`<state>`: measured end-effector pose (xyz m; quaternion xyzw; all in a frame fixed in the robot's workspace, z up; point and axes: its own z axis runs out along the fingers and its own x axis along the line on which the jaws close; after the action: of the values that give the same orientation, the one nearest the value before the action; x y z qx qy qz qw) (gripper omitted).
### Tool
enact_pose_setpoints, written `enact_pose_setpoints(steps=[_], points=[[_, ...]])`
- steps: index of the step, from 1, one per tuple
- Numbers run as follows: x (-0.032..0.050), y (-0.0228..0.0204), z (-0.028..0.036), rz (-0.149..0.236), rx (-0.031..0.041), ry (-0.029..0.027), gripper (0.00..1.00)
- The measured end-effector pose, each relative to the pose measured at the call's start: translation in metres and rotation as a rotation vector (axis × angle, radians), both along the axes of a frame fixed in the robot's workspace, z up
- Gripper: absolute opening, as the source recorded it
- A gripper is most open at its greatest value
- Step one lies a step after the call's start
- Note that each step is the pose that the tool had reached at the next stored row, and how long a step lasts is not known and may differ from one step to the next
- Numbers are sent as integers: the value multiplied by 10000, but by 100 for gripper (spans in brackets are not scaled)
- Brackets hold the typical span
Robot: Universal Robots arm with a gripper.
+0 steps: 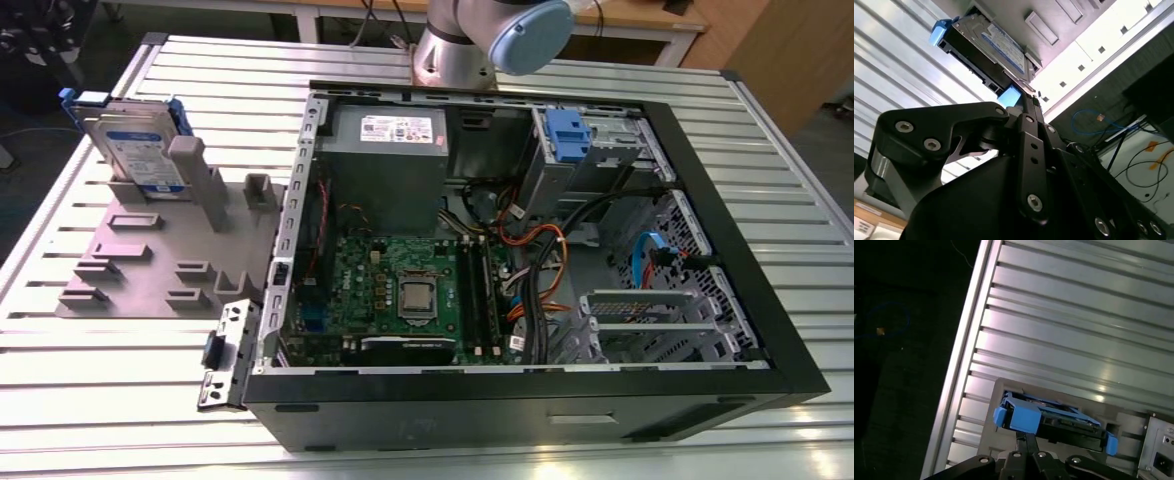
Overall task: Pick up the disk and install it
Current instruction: 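Pick up the disk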
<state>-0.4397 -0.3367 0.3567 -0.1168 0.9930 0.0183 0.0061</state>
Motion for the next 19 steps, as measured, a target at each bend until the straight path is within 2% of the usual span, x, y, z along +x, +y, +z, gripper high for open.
enact_pose_setpoints(steps=[6, 19], points=[[0, 0, -1, 679, 0, -1, 11], [0, 0, -5, 2701, 0, 0, 11]])
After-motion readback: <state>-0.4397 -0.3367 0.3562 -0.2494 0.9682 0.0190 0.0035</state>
